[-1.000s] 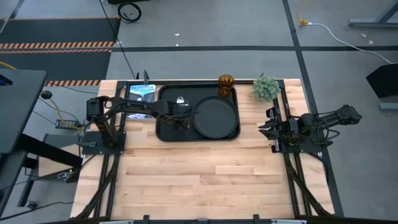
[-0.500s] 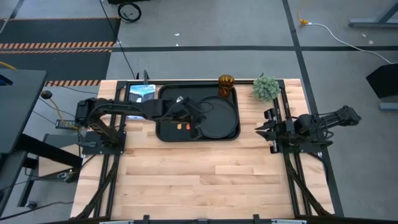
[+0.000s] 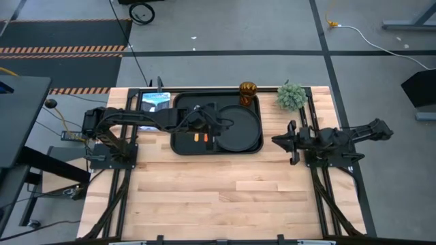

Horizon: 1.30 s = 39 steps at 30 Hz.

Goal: Pick and place plate/cup/fork/spoon on tray
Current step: Return to Home Position

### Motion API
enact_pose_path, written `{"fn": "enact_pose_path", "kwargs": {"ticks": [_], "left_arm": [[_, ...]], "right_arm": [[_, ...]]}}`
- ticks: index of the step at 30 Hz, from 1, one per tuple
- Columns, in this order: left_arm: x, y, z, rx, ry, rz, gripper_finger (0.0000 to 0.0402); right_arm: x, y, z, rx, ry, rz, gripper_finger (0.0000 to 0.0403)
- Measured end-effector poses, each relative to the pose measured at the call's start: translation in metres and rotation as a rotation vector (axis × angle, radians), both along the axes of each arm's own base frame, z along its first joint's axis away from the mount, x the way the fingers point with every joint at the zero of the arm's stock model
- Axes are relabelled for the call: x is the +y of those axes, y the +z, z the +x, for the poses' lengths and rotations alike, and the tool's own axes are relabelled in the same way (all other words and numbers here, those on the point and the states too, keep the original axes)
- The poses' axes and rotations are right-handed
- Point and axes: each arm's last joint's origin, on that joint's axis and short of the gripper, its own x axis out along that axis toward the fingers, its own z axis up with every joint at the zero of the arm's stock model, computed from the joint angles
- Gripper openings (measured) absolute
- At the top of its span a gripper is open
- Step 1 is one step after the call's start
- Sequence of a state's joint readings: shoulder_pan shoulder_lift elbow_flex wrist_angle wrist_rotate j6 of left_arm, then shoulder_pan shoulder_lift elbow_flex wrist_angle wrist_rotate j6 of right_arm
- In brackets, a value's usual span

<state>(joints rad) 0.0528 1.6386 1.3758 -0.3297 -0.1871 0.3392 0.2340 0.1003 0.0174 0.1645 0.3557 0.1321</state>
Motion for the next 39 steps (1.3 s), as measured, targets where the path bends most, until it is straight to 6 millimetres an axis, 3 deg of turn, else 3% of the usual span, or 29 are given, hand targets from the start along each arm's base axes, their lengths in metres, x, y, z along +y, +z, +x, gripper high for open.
{"fn": "enact_pose_path", "kwargs": {"ticks": [8, 15, 19, 24, 30, 35, 39], "left_arm": [[-0.001, 0.012, 0.0, -0.042, -0.111, 0.168, 0.0013], [-0.015, 0.031, 0.002, -0.223, -0.142, 0.102, 0.0013], [-0.028, 0.044, -0.006, -0.29, -0.133, 0.015, 0.0013], [-0.05, 0.072, -0.039, -0.32, -0.156, -0.119, 0.0012], [-0.071, 0.106, -0.104, -0.425, -0.276, -0.215, 0.0007], [-0.079, 0.106, -0.143, -0.459, -0.339, -0.303, 0.0021], [-0.08, 0.097, -0.163, -0.401, -0.335, -0.369, 0.0028]], "right_arm": [[0.0, -0.011, -0.001, 0.082, -0.006, 0.163, 0.005], [-0.004, -0.008, -0.001, 0.03, -0.108, 0.264, 0.005], [-0.003, -0.007, -0.001, 0.001, -0.092, 0.388, 0.005], [-0.003, -0.007, -0.001, -0.003, -0.074, 0.395, 0.005], [-0.003, -0.007, -0.001, -0.001, -0.073, 0.39, 0.005], [-0.003, -0.007, -0.001, -0.004, -0.073, 0.391, 0.005], [-0.003, -0.006, -0.001, -0.008, -0.072, 0.392, 0.005]]}}
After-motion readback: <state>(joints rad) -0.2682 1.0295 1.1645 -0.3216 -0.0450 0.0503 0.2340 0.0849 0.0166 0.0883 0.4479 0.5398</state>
